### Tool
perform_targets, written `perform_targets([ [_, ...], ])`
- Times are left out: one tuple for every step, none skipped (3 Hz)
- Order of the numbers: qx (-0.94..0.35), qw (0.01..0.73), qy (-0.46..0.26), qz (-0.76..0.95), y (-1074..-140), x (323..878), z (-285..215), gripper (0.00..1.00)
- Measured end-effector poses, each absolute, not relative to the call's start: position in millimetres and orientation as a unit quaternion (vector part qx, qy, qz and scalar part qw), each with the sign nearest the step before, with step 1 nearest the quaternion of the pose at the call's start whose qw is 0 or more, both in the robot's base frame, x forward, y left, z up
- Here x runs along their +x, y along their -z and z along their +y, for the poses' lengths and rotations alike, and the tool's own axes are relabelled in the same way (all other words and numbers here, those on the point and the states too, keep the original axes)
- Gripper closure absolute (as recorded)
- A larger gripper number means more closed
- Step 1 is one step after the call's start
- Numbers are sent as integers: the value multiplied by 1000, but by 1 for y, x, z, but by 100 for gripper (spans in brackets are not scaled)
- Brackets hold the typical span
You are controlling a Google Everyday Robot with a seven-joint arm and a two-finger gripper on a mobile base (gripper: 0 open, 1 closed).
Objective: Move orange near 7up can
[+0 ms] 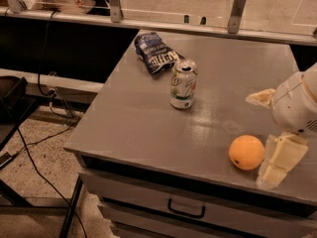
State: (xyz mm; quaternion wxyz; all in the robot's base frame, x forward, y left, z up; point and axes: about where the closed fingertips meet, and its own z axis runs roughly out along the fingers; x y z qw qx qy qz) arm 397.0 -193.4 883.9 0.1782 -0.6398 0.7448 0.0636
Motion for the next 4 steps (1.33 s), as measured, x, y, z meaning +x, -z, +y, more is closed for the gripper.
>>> perform_targets([
  [-650,174,-82,735,-869,389,-178,0],
  [-657,162,-82,732,-854,388,-173,18],
  [-658,147,-83,734,-839,389,-176,32],
  [-660,142,-89,732,-828,393,-178,48],
])
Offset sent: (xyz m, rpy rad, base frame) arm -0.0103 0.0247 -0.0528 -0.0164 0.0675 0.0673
